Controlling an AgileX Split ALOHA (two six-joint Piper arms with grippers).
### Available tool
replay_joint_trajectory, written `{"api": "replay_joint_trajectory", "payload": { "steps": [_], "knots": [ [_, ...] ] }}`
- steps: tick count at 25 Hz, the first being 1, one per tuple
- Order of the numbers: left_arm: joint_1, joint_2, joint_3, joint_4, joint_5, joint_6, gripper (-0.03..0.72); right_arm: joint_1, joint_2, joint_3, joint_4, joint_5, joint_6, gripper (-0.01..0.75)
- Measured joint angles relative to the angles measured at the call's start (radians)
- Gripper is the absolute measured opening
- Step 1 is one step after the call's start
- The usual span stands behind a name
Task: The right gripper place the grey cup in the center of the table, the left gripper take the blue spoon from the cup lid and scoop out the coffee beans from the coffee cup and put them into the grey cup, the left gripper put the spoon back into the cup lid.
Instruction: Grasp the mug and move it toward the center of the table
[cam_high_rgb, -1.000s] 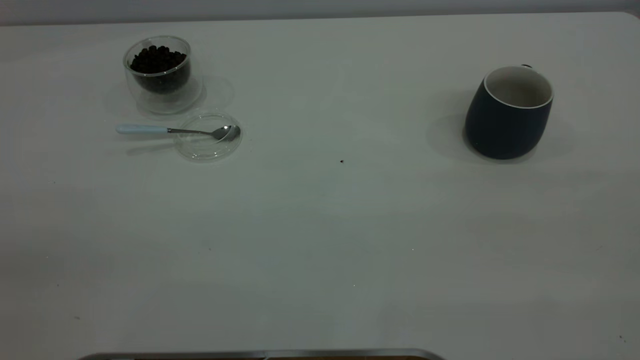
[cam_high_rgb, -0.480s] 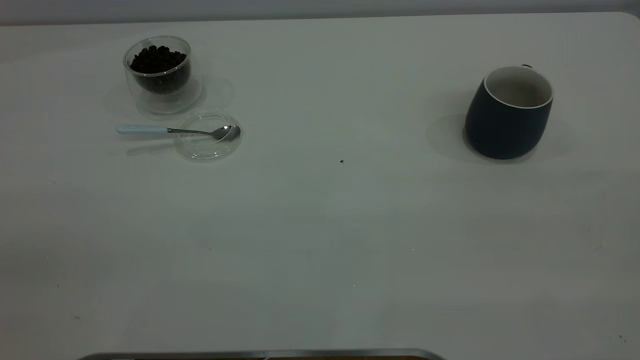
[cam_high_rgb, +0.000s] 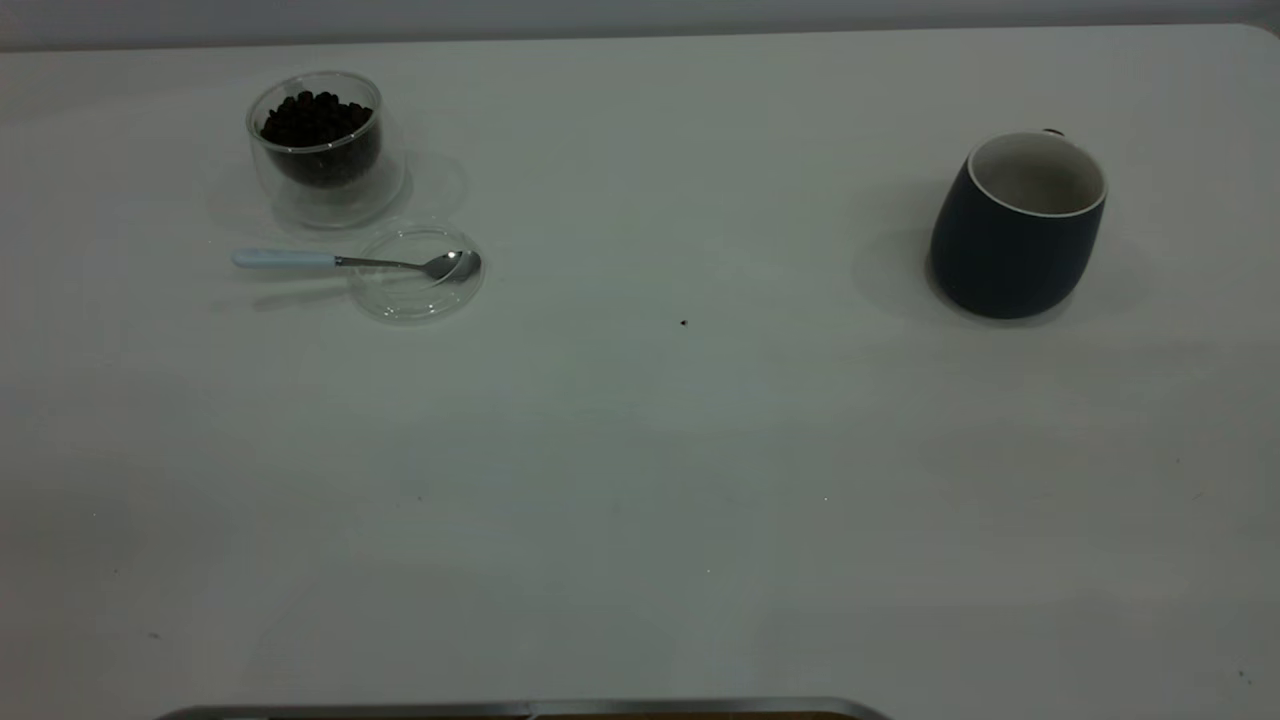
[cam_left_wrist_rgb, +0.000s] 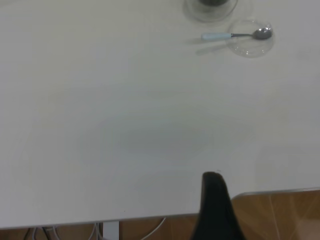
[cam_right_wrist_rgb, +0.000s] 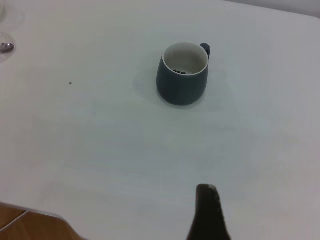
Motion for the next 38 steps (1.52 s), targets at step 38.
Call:
{"api": "replay_joint_trajectory", "payload": {
  "steps": [38],
  "knots": [
    [0.000, 0.000, 0.000, 0.000, 0.000, -0.001, 0.592, 0.000, 0.403, -0.181, -0.096, -0.025, 0.043, 0.684]
  ]
}}
